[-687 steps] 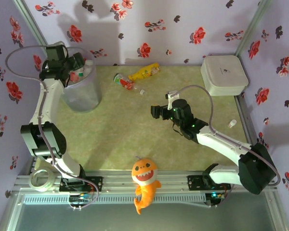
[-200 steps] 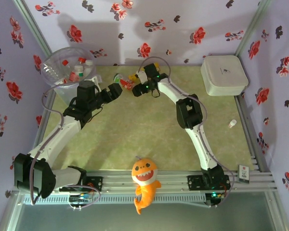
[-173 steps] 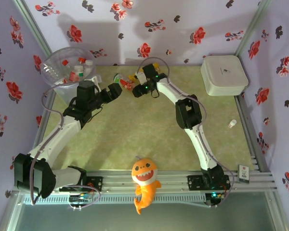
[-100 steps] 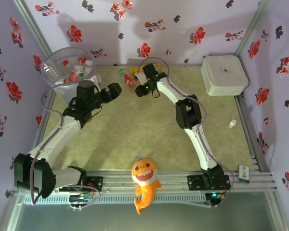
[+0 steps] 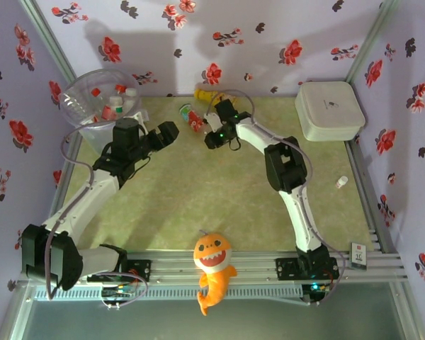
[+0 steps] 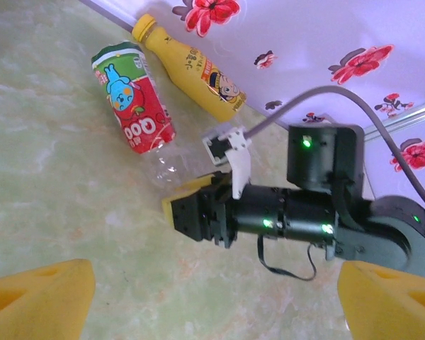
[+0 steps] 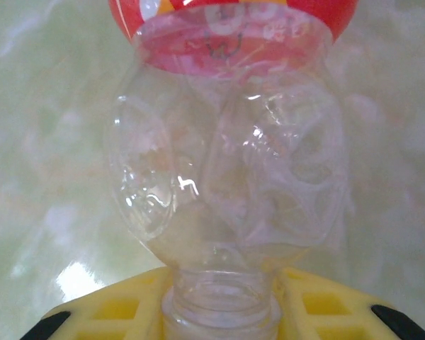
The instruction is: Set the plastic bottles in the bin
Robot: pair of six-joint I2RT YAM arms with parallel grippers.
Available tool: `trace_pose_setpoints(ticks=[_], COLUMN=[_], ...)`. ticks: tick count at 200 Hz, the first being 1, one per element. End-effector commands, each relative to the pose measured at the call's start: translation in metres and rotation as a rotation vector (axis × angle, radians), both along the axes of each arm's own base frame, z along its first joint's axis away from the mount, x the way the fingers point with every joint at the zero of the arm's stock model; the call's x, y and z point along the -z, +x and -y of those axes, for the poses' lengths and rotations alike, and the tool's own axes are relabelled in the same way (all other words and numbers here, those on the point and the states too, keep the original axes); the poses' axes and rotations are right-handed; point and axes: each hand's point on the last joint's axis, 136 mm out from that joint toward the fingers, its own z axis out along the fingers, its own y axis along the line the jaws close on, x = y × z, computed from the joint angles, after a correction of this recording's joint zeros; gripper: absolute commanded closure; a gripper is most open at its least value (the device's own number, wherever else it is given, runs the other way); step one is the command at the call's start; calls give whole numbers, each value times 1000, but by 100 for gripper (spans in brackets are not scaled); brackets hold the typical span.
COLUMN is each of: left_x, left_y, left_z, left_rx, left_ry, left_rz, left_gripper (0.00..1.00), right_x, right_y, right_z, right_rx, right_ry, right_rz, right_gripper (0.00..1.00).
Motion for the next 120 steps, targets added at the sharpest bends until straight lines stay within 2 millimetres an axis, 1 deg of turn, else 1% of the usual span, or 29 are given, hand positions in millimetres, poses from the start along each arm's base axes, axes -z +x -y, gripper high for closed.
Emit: trace_pose_setpoints(ticks=[1, 5, 8, 12, 15, 27, 43, 61, 91, 95, 120], left_x=[-20, -21, -20, -20, -19, -17, -13, -10, -10, -10, -6], left_y=[13, 15, 16, 18, 20, 26, 34, 42, 55, 57, 64], left_z=[6, 7, 8, 10, 10, 14, 17, 20, 27, 29, 43], left_rx=[10, 13, 15, 16, 15, 20, 18, 18, 26, 33, 74], left_ry=[-70, -79, -86, -93, -99, -117, -125, -126, -136, -139, -149], left_rz=[50, 51, 49, 47, 46, 41, 32, 28, 34, 33, 20], left_gripper=[10, 10, 10, 9, 9, 8, 5, 0, 0, 0, 0], right_x=[-63, -69, -66, -72, -71, -86, -97, -105, -120, -119, -128], right_y=[-5, -7, -12, -16, -19, -28, -47, -67, -97, -101, -121], right_z=[-7, -7, -5, -4, -3, -1, 1, 2, 0, 0, -3], right_rx=[6, 10, 11, 13, 16, 21, 6, -15, -52, -56, -86], right_ry=[129, 143, 146, 161, 166, 209, 247, 262, 298, 298, 311], right_rz=[98, 105, 97, 103, 99, 115, 108, 103, 106, 101, 97], right_gripper=[70, 70, 70, 70, 70, 70, 70, 70, 69, 69, 69])
